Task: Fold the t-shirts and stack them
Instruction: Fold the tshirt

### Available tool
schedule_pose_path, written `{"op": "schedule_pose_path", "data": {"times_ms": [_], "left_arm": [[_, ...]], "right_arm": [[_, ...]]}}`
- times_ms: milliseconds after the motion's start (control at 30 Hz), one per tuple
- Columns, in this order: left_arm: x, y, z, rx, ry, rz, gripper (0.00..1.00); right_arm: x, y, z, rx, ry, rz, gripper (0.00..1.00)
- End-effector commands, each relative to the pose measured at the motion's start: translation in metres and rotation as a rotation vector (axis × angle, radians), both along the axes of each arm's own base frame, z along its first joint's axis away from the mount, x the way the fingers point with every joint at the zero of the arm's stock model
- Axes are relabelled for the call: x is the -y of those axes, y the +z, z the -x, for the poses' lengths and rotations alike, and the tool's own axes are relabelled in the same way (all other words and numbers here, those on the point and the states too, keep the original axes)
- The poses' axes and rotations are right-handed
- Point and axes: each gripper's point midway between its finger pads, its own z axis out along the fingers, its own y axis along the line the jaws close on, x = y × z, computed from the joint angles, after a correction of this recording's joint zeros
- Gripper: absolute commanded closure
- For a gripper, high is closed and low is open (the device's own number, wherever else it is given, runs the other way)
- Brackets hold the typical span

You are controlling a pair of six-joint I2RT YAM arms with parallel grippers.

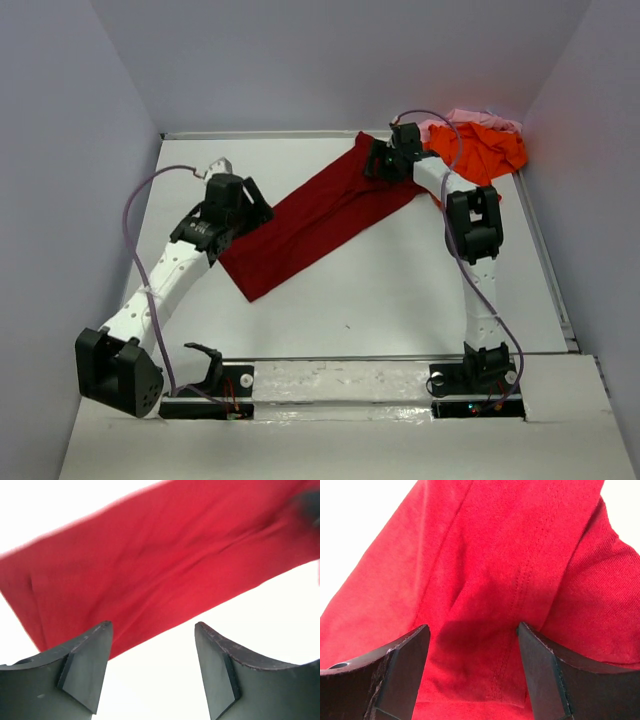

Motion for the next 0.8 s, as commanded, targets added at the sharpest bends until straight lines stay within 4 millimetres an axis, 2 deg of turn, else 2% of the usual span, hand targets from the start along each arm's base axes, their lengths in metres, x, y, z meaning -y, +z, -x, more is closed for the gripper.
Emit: {"op": "schedule_pose_path", "data": {"times_ms": [0,33,67,100,167,200,267,300,333,367,400,433,500,533,567,667,700,733,767], "left_arm": [[-0.015,0.122,-0.032,0.305,0.026,-0.068,0.24],[-0.018,0.134,-0.037,0.333,0.028,-0.091,0.23],[-0.02,0.161,-0.043,0.392,0.035,-0.099,0.23],[-0.023,0.169,-0.05,0.416,0.024,-0.151,0.23],[-0.026,0.187,-0.057,0.463,0.027,-0.18,0.23],[-0.026,0.19,-0.062,0.483,0.007,-0.21,0.23],[-0.027,0.186,-0.066,0.494,-0.002,-0.233,0.23],[-0.025,0.187,-0.069,0.516,-0.017,-0.249,0.23],[-0.026,0.185,-0.07,0.522,-0.022,-0.255,0.23],[-0.026,0.183,-0.07,0.527,-0.025,-0.257,0.23],[-0.024,0.173,-0.069,0.517,-0.036,-0.257,0.23],[-0.021,0.176,-0.07,0.545,-0.041,-0.242,0.23],[-0.017,0.175,-0.067,0.575,-0.062,-0.218,0.23],[-0.017,0.179,-0.065,0.592,-0.059,-0.21,0.23],[-0.018,0.172,-0.063,0.586,-0.059,-0.211,0.23],[-0.019,0.175,-0.059,0.617,-0.056,-0.204,0.23],[-0.02,0.165,-0.057,0.607,-0.057,-0.208,0.23],[-0.02,0.17,-0.055,0.637,-0.054,-0.197,0.23],[-0.021,0.16,-0.053,0.625,-0.054,-0.197,0.23]], "right_arm": [[-0.016,-0.002,-0.007,-0.008,0.044,-0.058,0.23],[-0.018,-0.003,-0.009,-0.01,0.05,-0.068,0.23],[-0.02,-0.015,-0.008,-0.037,0.055,-0.073,0.23],[-0.028,-0.006,-0.013,-0.023,0.076,-0.105,0.23],[-0.04,-0.012,-0.012,-0.046,0.122,-0.162,0.23],[-0.046,-0.003,-0.017,-0.029,0.138,-0.191,0.23],[-0.056,0.001,-0.019,-0.025,0.175,-0.234,0.22],[-0.063,-0.006,-0.016,-0.046,0.208,-0.27,0.22],[-0.075,-0.004,-0.013,-0.045,0.24,-0.289,0.23],[-0.08,0.006,-0.018,-0.021,0.266,-0.31,0.22],[-0.091,0.01,-0.014,-0.018,0.305,-0.335,0.22],[-0.095,0.011,-0.014,-0.019,0.314,-0.357,0.22],[-0.118,0.018,-0.006,-0.01,0.385,-0.43,0.22],[-0.122,0.02,-0.004,-0.008,0.403,-0.462,0.22],[-0.133,0.024,-0.004,0.02,0.438,-0.5,0.23],[-0.149,0.028,0.009,-0.005,0.502,-0.605,0.23],[-0.15,0.029,0.01,-0.006,0.509,-0.615,0.23],[-0.157,0.031,0.015,0.003,0.542,-0.616,0.24],[-0.157,0.041,0.014,0.032,0.55,-0.606,0.24]]}}
